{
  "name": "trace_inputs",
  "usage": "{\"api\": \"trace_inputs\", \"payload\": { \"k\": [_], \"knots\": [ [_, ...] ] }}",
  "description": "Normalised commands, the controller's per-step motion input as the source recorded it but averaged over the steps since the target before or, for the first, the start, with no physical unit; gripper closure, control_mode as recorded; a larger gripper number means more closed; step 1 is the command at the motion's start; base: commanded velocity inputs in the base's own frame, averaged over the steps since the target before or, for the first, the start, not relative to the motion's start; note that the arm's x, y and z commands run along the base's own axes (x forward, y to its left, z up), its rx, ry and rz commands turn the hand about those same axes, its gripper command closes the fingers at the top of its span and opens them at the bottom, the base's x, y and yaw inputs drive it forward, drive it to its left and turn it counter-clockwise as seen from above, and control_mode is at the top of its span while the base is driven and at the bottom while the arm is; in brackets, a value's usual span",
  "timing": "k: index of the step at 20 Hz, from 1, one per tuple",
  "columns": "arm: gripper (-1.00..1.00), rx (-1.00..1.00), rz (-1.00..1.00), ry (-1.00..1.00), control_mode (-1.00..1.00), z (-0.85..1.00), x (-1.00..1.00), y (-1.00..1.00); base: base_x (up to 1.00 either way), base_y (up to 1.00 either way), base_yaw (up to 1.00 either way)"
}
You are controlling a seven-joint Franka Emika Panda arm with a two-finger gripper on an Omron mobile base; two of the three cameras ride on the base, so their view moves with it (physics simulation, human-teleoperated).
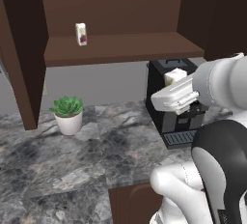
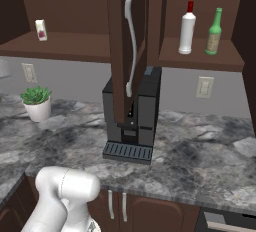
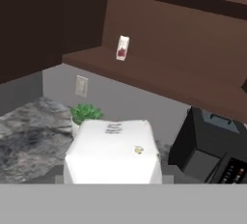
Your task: Sort all alcoholic drinks to one cabinet, and non-alcoholic drinks to the other.
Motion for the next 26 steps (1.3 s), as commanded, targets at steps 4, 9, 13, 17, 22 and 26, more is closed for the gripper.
{"api": "trace_inputs", "payload": {
  "k": [4, 9, 13, 17, 22, 26],
  "knots": [
    [1.00, 0.00, -0.07, -0.06, -1.00, 0.11, 0.09, 0.00, 0.00, 0.00, 0.00],
    [1.00, 0.01, -0.08, -0.06, -1.00, 0.10, 0.22, 0.00, 0.00, 0.00, 0.00],
    [1.00, 0.00, -0.08, -0.06, -1.00, 0.05, 0.28, 0.00, 0.00, 0.00, 0.00],
    [1.00, 0.00, -0.08, -0.06, -1.00, 0.01, 0.30, 0.00, 0.00, 0.00, 0.00],
    [1.00, 0.01, -0.07, -0.07, -1.00, 0.00, 0.26, -0.02, 0.00, 0.00, 0.00],
    [1.00, 0.01, -0.06, -0.05, -1.00, 0.00, 0.25, -0.05, 0.00, 0.00, 0.00]
  ]
}}
